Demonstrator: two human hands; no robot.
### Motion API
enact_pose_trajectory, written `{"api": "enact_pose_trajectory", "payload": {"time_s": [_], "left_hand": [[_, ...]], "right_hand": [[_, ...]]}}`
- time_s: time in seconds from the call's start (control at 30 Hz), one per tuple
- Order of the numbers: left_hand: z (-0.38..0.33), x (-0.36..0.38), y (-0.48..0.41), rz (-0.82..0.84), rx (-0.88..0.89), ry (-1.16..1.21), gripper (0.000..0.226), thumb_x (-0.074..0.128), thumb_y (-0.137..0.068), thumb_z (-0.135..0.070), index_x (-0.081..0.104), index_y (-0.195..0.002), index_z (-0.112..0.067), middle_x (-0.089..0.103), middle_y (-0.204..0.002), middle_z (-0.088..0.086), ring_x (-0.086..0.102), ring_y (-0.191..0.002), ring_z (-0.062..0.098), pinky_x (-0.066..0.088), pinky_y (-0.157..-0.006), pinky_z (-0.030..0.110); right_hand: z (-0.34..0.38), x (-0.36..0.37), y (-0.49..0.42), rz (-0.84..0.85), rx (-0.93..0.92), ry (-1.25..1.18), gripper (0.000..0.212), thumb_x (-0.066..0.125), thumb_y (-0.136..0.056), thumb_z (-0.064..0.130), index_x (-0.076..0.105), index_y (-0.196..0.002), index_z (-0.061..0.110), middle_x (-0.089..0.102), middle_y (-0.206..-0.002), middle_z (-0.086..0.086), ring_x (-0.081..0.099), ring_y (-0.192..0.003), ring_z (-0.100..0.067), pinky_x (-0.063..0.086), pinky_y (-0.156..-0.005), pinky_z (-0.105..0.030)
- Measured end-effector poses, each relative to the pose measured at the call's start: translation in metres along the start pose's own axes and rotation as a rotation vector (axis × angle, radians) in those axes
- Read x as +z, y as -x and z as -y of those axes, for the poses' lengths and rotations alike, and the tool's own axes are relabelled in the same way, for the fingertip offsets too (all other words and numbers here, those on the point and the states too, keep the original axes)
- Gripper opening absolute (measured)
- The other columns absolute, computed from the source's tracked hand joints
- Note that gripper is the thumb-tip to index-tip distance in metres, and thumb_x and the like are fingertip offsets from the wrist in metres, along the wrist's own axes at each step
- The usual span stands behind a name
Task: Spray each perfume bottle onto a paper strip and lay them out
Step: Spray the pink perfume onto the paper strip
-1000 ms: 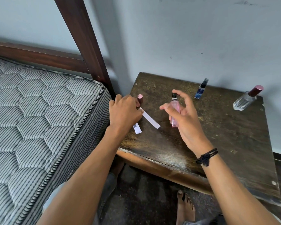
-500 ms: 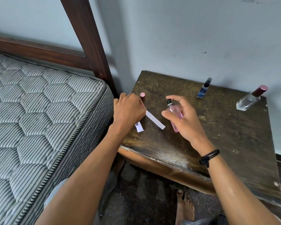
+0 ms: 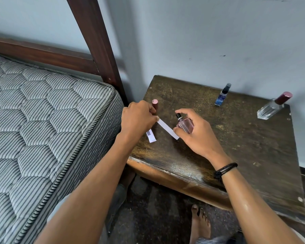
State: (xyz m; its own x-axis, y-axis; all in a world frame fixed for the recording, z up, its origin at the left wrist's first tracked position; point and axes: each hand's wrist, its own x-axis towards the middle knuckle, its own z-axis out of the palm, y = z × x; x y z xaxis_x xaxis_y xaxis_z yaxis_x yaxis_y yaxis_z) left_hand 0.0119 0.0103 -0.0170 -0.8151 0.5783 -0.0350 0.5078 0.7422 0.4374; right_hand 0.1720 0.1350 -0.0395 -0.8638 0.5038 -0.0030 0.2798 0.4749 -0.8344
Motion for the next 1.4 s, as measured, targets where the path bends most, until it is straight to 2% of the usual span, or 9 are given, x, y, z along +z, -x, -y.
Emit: {"api": "enact_pose_trajectory", "payload": {"time_s": [0.2, 0.33, 0.5, 0.6, 0.7, 0.9, 1.07, 1.27, 1.4], "left_hand": [[-0.002, 0.004, 0.001, -0.036, 0.037, -0.044, 0.015, 0.075, -0.084, -0.032, 0.077, -0.099, -0.03, 0.073, -0.101, -0.006, 0.058, -0.111, 0.024, 0.039, -0.096, 0.039], [-0.003, 0.006, 0.001, -0.028, 0.049, -0.029, 0.007, 0.072, -0.085, -0.026, 0.077, -0.088, -0.029, 0.074, -0.094, -0.006, 0.059, -0.104, 0.024, 0.043, -0.094, 0.041], [-0.003, 0.01, -0.001, -0.022, 0.058, -0.021, 0.014, 0.063, -0.087, -0.025, 0.077, -0.087, -0.024, 0.073, -0.088, -0.002, 0.063, -0.098, 0.026, 0.052, -0.089, 0.045], [-0.005, 0.008, -0.003, 0.026, 0.022, 0.085, 0.011, 0.064, -0.086, -0.026, 0.075, -0.085, -0.023, 0.073, -0.093, -0.003, 0.066, -0.091, 0.023, 0.057, -0.082, 0.041], [-0.005, 0.004, -0.006, 0.065, -0.012, 0.215, 0.003, 0.073, -0.081, -0.026, 0.076, -0.082, -0.027, 0.075, -0.108, -0.007, 0.068, -0.096, 0.016, 0.055, -0.086, 0.034], [-0.001, 0.003, -0.009, 0.132, -0.058, 0.45, 0.009, 0.082, -0.074, -0.021, 0.079, -0.076, -0.029, 0.078, -0.103, -0.002, 0.068, -0.106, 0.003, 0.052, -0.101, 0.037], [-0.001, 0.002, -0.009, 0.157, -0.085, 0.535, 0.008, 0.083, -0.074, -0.018, 0.081, -0.077, -0.025, 0.077, -0.082, -0.007, 0.071, -0.095, 0.006, 0.055, -0.097, 0.037], [-0.003, -0.001, -0.007, 0.184, -0.086, 0.573, 0.008, 0.083, -0.077, -0.012, 0.082, -0.081, -0.018, 0.077, -0.075, -0.005, 0.071, -0.084, 0.002, 0.055, -0.092, 0.026], [-0.003, -0.002, -0.007, 0.191, -0.089, 0.598, 0.007, 0.082, -0.077, -0.01, 0.081, -0.081, -0.016, 0.077, -0.073, -0.003, 0.071, -0.077, 0.003, 0.057, -0.091, 0.027]], "right_hand": [[-0.002, 0.001, -0.001, 0.002, -0.001, 0.011, 0.047, 0.072, -0.091, 0.028, 0.053, -0.131, 0.044, 0.064, -0.118, 0.012, 0.062, -0.103, -0.009, 0.047, -0.087, -0.03], [-0.003, 0.001, -0.001, 0.004, -0.01, 0.023, 0.048, 0.072, -0.091, 0.028, 0.053, -0.132, 0.043, 0.064, -0.118, 0.011, 0.062, -0.103, -0.011, 0.047, -0.089, -0.031], [-0.005, 0.001, 0.0, 0.013, -0.028, 0.052, 0.048, 0.072, -0.09, 0.029, 0.053, -0.132, 0.043, 0.063, -0.113, 0.012, 0.062, -0.098, -0.012, 0.048, -0.084, -0.032], [-0.006, 0.001, -0.001, 0.019, -0.038, 0.068, 0.049, 0.072, -0.09, 0.03, 0.052, -0.133, 0.044, 0.062, -0.115, 0.012, 0.061, -0.1, -0.014, 0.05, -0.085, -0.034], [-0.008, 0.001, -0.001, 0.014, -0.063, 0.105, 0.049, 0.074, -0.09, 0.029, 0.054, -0.133, 0.04, 0.062, -0.114, 0.011, 0.059, -0.098, -0.012, 0.045, -0.081, -0.031], [-0.01, 0.0, 0.0, 0.003, -0.094, 0.164, 0.045, 0.074, -0.092, 0.032, 0.055, -0.132, 0.037, 0.062, -0.114, 0.007, 0.057, -0.095, -0.012, 0.04, -0.076, -0.028], [-0.01, 0.003, 0.0, -0.017, -0.133, 0.196, 0.042, 0.074, -0.092, 0.033, 0.056, -0.13, 0.034, 0.06, -0.108, 0.009, 0.055, -0.091, -0.011, 0.039, -0.074, -0.024], [-0.008, 0.005, 0.001, -0.039, -0.165, 0.248, 0.039, 0.073, -0.091, 0.032, 0.057, -0.127, 0.032, 0.061, -0.106, 0.005, 0.058, -0.088, -0.015, 0.046, -0.075, -0.03], [-0.007, 0.007, 0.002, -0.058, -0.186, 0.29, 0.035, 0.071, -0.092, 0.034, 0.058, -0.124, 0.032, 0.059, -0.101, 0.006, 0.058, -0.082, -0.016, 0.046, -0.071, -0.031]]}}
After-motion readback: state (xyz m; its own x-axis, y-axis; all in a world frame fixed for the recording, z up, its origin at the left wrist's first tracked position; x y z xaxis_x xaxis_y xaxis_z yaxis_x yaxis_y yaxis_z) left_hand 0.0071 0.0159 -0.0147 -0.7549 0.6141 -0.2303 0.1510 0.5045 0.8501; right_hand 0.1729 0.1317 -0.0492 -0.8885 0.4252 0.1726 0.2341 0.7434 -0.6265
